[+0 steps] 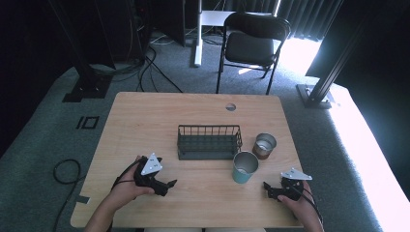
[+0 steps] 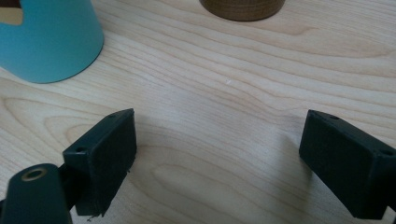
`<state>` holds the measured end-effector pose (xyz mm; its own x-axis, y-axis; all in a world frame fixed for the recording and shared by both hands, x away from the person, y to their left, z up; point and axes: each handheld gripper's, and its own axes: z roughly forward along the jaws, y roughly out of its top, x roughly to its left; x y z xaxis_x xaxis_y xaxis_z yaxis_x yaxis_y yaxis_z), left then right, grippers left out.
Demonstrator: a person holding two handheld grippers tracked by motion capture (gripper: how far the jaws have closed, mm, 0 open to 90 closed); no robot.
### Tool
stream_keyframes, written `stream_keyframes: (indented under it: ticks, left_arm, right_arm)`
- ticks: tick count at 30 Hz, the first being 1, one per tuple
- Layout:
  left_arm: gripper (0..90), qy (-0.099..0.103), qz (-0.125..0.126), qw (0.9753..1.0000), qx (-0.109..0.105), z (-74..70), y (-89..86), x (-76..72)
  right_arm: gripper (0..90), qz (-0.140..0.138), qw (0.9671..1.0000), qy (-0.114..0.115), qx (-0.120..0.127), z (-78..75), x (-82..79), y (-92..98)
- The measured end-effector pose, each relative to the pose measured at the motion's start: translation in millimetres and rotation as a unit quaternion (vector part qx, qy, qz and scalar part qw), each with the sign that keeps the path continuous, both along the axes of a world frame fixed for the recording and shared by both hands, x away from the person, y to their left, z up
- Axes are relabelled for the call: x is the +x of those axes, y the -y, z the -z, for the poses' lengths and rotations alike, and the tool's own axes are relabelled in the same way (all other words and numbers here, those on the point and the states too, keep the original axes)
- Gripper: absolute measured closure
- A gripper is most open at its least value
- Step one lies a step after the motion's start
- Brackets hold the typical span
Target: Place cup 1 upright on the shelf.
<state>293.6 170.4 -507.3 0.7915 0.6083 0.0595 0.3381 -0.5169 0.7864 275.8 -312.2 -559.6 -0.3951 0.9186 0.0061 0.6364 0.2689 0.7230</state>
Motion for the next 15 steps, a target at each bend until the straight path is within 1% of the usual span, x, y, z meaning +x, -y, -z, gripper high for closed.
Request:
stream_keyframes:
  ticks: [3,4,5,8,10,11,15]
  left_arm:
    - [2.2,0.003,0.010,0.9999,-0.002,-1.2,8.3,1.7]
    - [2.2,0.003,0.010,0.9999,-0.002,-1.2,8.3,1.7]
    - [2.2,0.006,0.015,0.9998,-0.007,-2.0,13.3,2.3]
    - [2.2,0.009,0.024,0.9996,-0.013,-4.0,18.4,2.7]
    - [2.2,0.010,0.026,0.9995,-0.015,-4.7,20.4,2.9]
    - [2.2,0.006,0.033,0.9993,-0.019,-5.4,25.1,3.3]
    - [2.2,0.008,0.044,0.9990,-0.009,-3.8,34.3,4.2]
  right_arm:
    - [10.7,0.000,1.0000,0.000,0.000,0.0,0.0,0.0]
    - [10.7,0.000,1.0000,0.000,0.000,0.0,0.0,0.0]
    - [10.7,0.000,1.0000,0.000,0.000,0.0,0.0,0.0]
    - [10.7,0.000,1.0000,0.000,0.000,0.0,0.0,0.0]
    - [10.7,0.000,1.0000,0.000,0.000,0.0,0.0,0.0]
    - [10.7,0.000,1.0000,0.000,0.000,0.0,0.0,0.0]
    - [10.7,0.000,1.0000,0.000,0.000,0.0,0.0,0.0]
